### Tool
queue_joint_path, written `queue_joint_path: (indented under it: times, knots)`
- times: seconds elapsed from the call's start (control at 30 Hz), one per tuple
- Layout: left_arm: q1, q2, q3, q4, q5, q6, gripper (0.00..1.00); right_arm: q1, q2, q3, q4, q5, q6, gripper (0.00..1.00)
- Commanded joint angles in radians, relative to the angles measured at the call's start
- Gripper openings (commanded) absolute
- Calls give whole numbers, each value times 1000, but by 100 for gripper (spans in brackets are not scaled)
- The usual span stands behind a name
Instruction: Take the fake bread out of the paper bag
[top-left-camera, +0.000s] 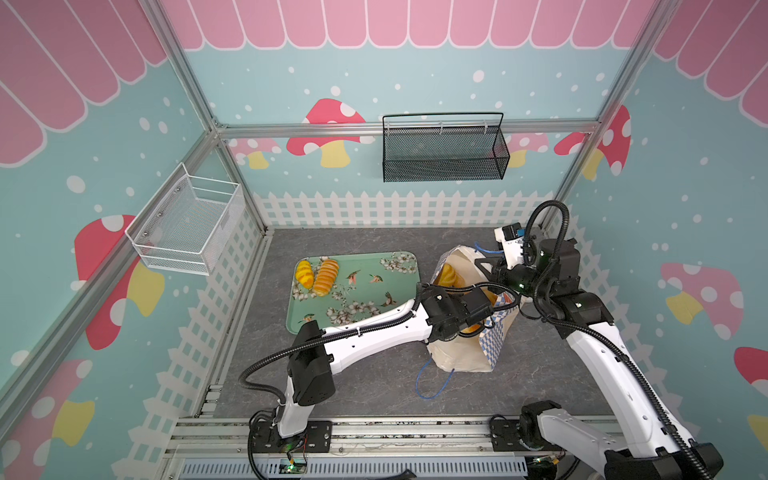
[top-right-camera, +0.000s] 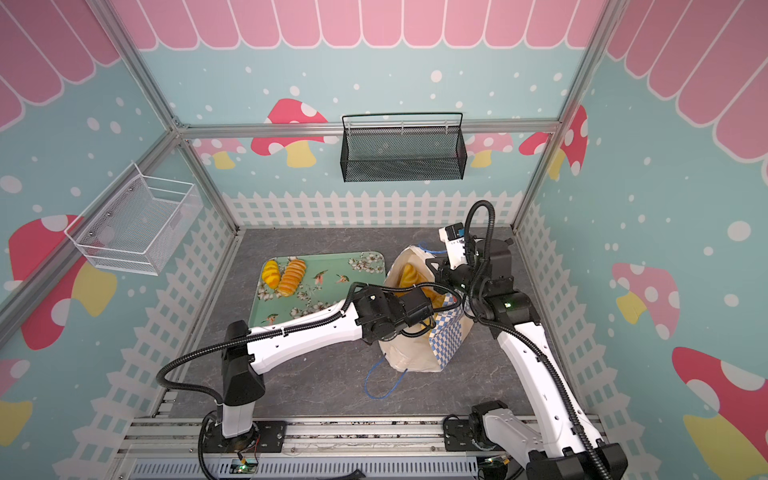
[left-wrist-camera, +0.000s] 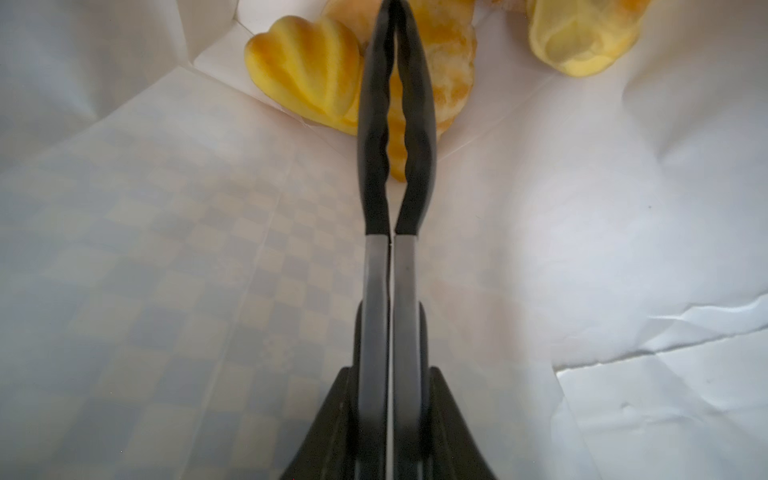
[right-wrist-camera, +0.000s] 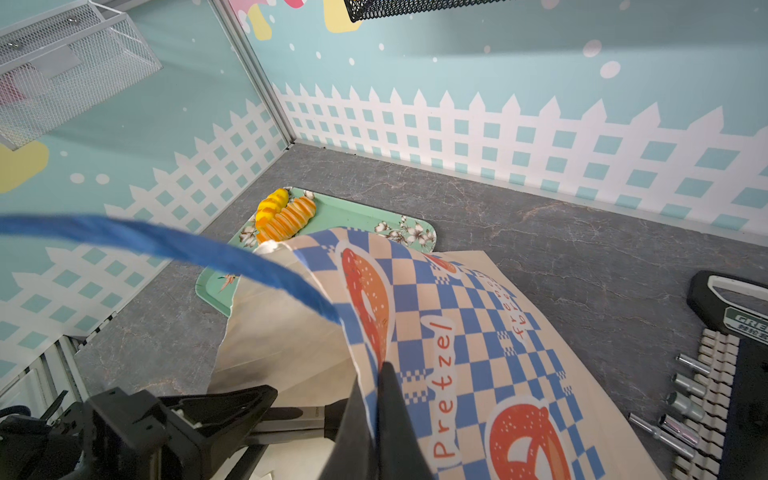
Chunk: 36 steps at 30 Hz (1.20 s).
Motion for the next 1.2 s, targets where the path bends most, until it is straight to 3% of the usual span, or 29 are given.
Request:
queue_joint_path:
  times: [0.0,0.17,0.4,0.6,0.87,1.17]
  knots:
    - [6,-44,-28,55,13,8,35,3,-2,13,4,-12,-16,0]
    - [16,-65,-63,82,-4,-45,43,3,4,23,4,-12,-15,0]
    - [55,-41,1,64,36,-308,44,4,-1,-3,46,-27,30,0]
    - [83,-5,78,40,53,-429,46,4,-13,-26,78,-34,63,0]
    - [145,60,157,9,175,-545,48,4,-44,-47,94,-18,75,0]
    - [186,102,185,27,194,-601,49,5,-56,-80,117,-41,89,0]
